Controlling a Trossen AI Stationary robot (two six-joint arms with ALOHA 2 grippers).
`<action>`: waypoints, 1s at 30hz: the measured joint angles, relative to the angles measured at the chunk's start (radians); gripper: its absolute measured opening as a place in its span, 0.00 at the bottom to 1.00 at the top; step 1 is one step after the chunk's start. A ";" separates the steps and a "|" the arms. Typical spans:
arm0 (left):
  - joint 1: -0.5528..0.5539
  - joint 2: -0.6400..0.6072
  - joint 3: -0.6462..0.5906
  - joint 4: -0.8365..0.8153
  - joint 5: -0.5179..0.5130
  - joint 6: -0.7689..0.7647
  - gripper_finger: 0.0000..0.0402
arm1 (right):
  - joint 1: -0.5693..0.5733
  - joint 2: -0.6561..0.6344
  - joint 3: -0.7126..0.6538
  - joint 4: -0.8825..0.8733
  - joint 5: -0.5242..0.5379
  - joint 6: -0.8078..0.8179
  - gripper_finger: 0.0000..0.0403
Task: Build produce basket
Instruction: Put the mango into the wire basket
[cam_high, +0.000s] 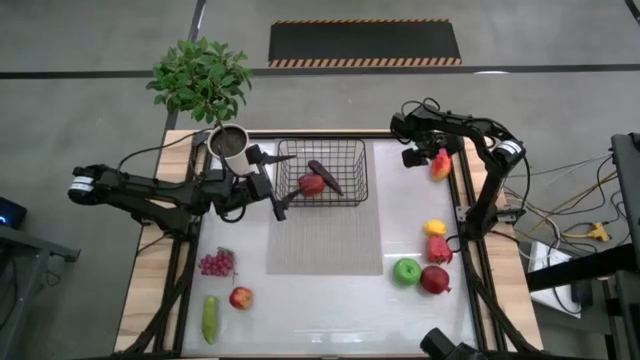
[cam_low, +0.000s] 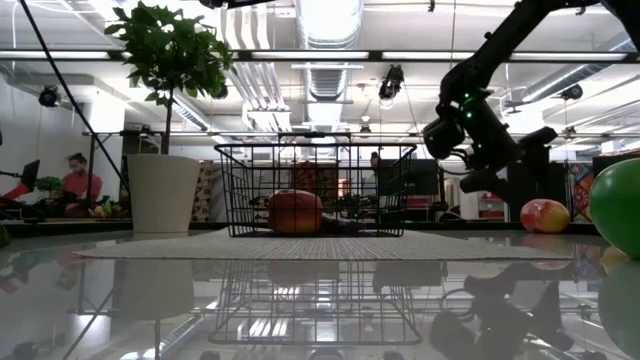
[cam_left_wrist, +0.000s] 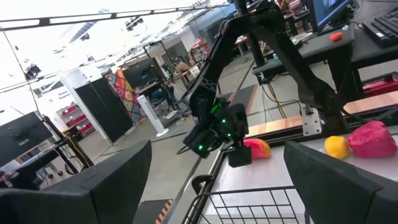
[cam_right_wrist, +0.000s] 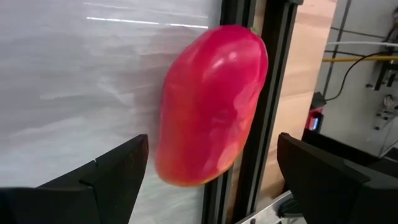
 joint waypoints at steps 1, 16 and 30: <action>0.000 0.000 0.000 0.000 0.000 0.000 0.87 | -0.006 0.000 -0.004 0.003 0.000 0.000 0.84; 0.000 0.000 0.000 0.000 -0.001 -0.001 0.87 | -0.036 0.000 -0.051 0.079 -0.076 0.012 0.83; 0.000 0.000 -0.001 0.000 -0.001 0.017 0.87 | 0.026 -0.005 0.023 0.054 -0.150 -0.045 0.81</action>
